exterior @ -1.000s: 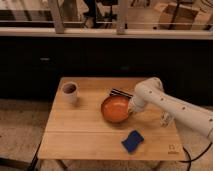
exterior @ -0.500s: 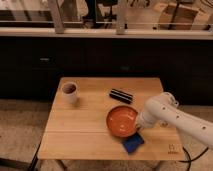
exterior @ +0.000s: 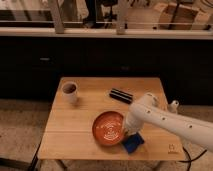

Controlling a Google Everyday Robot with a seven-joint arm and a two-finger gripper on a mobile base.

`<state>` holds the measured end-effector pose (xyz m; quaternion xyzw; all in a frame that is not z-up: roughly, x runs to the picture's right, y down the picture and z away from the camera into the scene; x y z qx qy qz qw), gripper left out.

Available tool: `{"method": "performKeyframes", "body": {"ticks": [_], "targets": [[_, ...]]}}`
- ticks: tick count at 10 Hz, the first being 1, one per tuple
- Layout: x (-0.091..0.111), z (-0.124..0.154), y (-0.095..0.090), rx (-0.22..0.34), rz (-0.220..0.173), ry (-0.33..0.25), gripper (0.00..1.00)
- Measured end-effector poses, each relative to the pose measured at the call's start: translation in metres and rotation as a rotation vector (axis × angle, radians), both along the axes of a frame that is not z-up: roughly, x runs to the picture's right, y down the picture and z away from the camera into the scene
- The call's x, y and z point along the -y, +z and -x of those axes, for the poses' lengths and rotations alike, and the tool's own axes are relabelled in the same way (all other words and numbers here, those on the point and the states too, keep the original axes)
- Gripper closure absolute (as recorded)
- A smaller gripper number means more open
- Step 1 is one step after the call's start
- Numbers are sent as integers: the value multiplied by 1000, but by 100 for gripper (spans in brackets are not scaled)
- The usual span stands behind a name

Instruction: Drag the ceramic bowl in a circle

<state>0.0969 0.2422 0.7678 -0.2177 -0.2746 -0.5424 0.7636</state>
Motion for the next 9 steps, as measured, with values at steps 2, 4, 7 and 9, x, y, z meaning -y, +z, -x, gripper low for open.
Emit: {"method": "performKeyframes", "body": {"ticks": [2, 4, 7, 9], "targets": [[2, 29, 1, 58, -8, -67, 100], [16, 46, 11, 98, -27, -91, 100], [48, 66, 40, 141, -45, -106, 100], [69, 77, 70, 154, -41, -107, 100]]}}
